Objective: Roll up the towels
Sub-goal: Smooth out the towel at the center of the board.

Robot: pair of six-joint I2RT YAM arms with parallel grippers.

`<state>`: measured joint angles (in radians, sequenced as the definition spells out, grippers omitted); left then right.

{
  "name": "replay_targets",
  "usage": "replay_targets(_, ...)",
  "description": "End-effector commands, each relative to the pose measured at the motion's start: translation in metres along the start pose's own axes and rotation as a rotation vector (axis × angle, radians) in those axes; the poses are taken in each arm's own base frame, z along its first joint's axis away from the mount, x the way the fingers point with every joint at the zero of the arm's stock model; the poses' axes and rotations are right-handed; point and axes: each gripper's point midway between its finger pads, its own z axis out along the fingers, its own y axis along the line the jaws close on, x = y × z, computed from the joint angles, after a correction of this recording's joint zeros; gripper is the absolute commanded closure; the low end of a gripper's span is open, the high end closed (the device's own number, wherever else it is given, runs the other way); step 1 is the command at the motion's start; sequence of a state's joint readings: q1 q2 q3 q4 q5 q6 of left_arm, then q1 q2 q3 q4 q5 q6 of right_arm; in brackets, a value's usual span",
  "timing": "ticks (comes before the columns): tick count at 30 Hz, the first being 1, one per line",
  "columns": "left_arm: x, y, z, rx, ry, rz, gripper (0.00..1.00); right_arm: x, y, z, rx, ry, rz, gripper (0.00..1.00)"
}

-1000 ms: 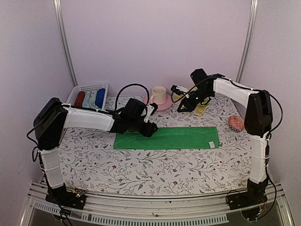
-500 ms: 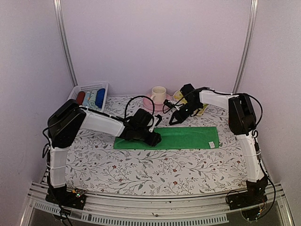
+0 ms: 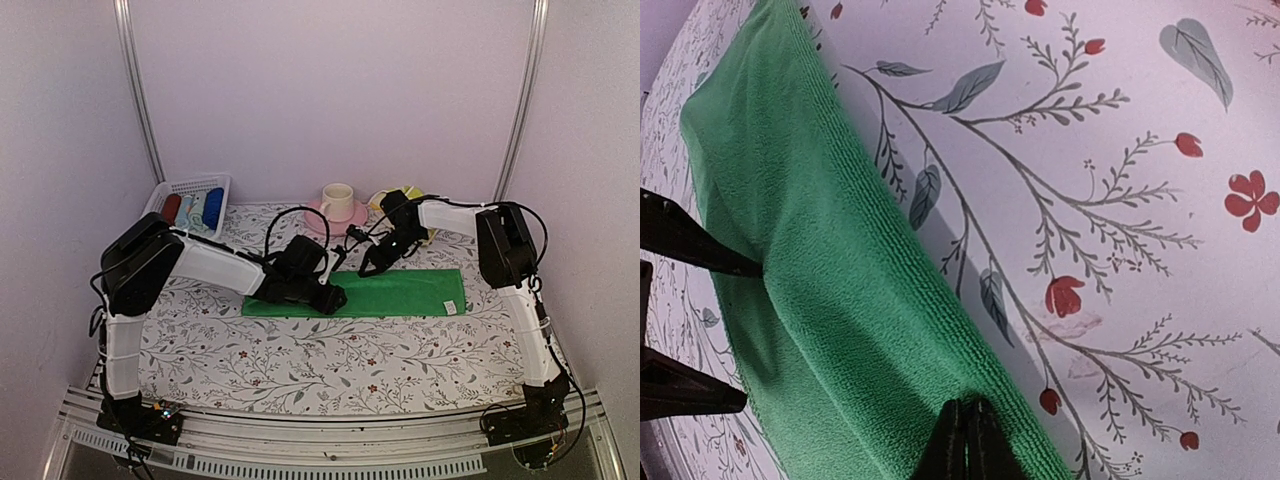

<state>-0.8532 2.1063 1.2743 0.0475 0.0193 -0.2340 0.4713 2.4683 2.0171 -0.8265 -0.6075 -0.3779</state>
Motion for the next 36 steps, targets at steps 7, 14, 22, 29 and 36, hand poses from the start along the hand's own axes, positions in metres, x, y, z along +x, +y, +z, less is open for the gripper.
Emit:
replay_targets(7, -0.024, -0.037, -0.027, 0.095, -0.121, 0.066, 0.34, 0.014, -0.012, 0.017, 0.022, 0.048, 0.043, 0.94)
replay_targets(14, -0.011, -0.043, -0.024, 0.117, -0.051, 0.246, 0.39, 0.014, -0.011, 0.017, 0.021, 0.050, 0.047, 0.94)
replay_targets(22, 0.002, -0.050, -0.017, 0.165, -0.002, 0.336, 0.44, 0.017, -0.012, 0.018, 0.024, 0.059, 0.052, 0.93)
replay_targets(29, 0.014, -0.047, -0.003, 0.162, 0.044, 0.359, 0.49, 0.018, -0.012, 0.019, 0.020, 0.062, 0.056, 0.93)
replay_targets(36, 0.020, -0.048, 0.001, 0.174, 0.061, 0.371, 0.51, 0.020, -0.013, 0.020, 0.020, 0.068, 0.058, 0.93)
